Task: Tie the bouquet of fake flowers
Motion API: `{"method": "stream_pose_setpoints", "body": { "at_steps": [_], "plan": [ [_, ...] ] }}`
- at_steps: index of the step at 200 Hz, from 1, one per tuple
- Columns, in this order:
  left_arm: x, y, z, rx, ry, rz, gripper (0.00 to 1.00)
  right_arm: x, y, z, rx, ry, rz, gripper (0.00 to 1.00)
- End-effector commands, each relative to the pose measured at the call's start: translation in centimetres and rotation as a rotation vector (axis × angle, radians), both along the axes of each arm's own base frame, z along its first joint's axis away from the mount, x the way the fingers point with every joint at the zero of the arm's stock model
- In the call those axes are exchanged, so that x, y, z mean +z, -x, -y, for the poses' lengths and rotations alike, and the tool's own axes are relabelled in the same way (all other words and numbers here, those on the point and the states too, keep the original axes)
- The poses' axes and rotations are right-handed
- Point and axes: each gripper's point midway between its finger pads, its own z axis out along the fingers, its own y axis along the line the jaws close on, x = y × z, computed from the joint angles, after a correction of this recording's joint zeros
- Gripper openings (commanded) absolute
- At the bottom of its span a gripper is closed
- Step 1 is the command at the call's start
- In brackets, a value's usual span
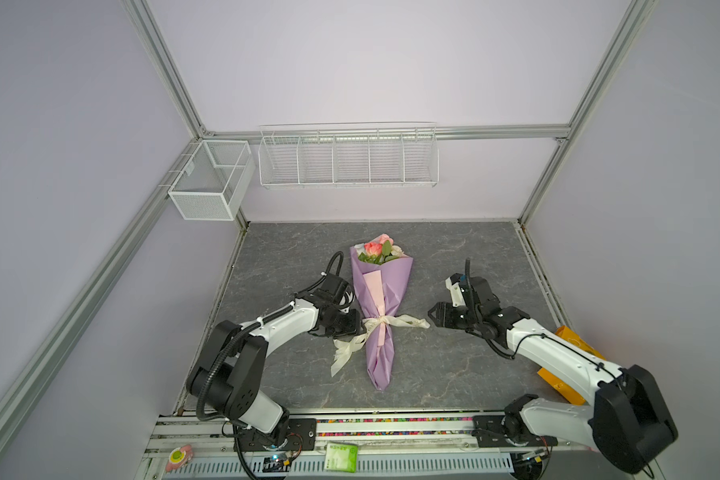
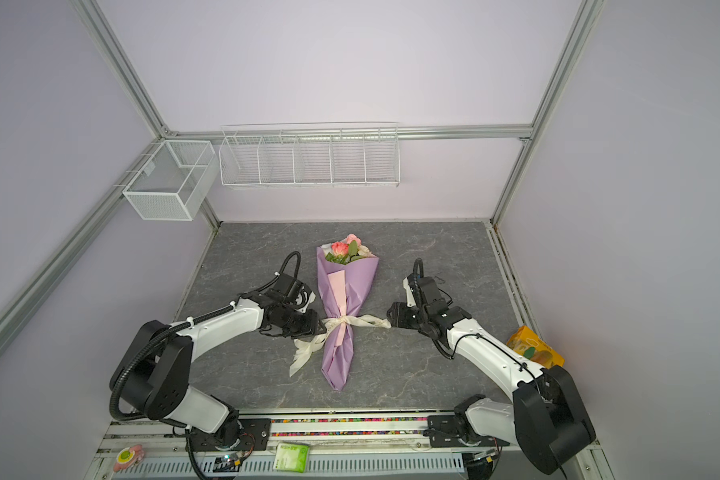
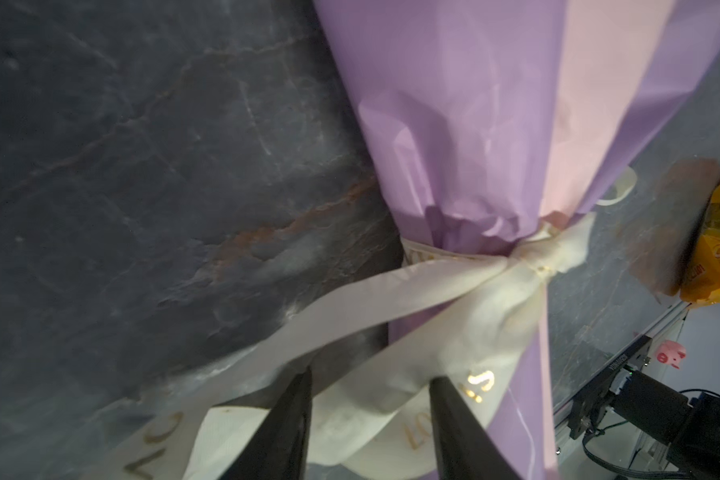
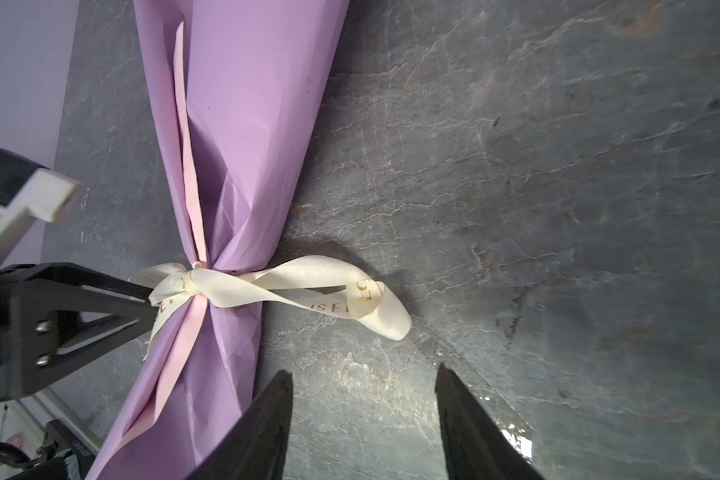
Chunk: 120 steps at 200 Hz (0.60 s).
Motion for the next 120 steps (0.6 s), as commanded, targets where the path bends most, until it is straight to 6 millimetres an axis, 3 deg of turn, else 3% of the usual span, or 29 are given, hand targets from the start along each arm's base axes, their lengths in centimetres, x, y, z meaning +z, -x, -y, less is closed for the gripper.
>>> {"method": "stream_pose_setpoints", "body": {
  "at_steps": [1, 36, 60, 76, 97, 120],
  "plan": [
    [0.0, -1.7, 0.5, 0.036, -0.005, 0.033, 0.40, -0.2, 0.0, -2.2, 0.035, -0.102, -0.039, 0.57],
    [-0.9, -3.7, 0.0, 0.081, -0.079, 0.051, 0.27, -1.1, -0.2, -3.7, 0.037, -0.124, -0.069, 0.55],
    [-0.6, -4.8, -1.0, 0.111, -0.122, 0.075, 0.25, -0.5, -1.0, -1.9, -0.035, -0.044, -0.024, 0.55],
    [0.9, -5.0, -1.1, 0.107, -0.089, 0.110, 0.28, 1.0, -1.8, 1.0, -0.112, 0.070, 0.053, 0.56],
    [4.1, -5.1, -1.3, 0.100, -0.041, 0.221, 0.42, 4.2, -2.7, 6.3, -0.245, 0.261, 0.210, 0.63],
    [7.4, -5.4, -3.7, 0.180, -0.063, 0.376, 0.57, 7.2, -3.2, 12.6, -0.412, 0.502, 0.365, 0.85]
  ]
}}
